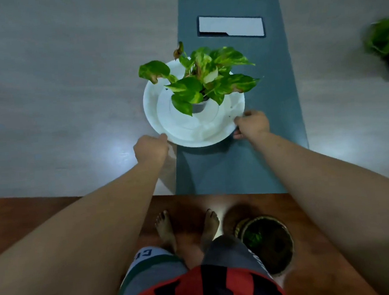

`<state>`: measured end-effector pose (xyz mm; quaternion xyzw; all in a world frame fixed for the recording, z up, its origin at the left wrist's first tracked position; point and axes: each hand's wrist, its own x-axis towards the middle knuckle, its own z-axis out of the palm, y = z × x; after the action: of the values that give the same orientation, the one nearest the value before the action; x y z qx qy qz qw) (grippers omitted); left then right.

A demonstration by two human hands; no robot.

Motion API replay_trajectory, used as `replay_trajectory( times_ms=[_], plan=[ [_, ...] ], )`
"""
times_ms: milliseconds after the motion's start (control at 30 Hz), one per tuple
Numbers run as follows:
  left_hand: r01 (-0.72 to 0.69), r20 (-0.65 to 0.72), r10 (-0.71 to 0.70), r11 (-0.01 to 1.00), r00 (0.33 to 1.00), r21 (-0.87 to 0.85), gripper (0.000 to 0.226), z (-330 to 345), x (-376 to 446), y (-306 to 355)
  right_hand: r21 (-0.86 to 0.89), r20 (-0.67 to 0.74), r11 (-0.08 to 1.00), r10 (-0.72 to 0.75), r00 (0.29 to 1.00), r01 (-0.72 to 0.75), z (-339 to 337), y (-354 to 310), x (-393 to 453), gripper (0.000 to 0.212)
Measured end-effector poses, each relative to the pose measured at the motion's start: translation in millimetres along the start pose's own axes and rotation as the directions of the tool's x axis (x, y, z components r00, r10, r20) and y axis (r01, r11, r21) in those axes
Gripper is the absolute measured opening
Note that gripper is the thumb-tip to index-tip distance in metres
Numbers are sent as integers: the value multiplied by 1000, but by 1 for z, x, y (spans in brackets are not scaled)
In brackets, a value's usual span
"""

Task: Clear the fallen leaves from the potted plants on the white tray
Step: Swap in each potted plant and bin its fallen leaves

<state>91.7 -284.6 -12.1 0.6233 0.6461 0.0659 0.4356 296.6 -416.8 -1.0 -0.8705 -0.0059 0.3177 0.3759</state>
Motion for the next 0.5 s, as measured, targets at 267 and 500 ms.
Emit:
replay_trajectory(
  times_ms=[267,500],
  plan=[
    [67,2,-69,962,998,-265,23,11,22,9,222,58,971,76,995,-87,8,-6,15,20],
    [43,-25,-52,956,998,-289,15,8,67,45,326,100,941,59,993,-89,20,-34,42,20]
  ],
)
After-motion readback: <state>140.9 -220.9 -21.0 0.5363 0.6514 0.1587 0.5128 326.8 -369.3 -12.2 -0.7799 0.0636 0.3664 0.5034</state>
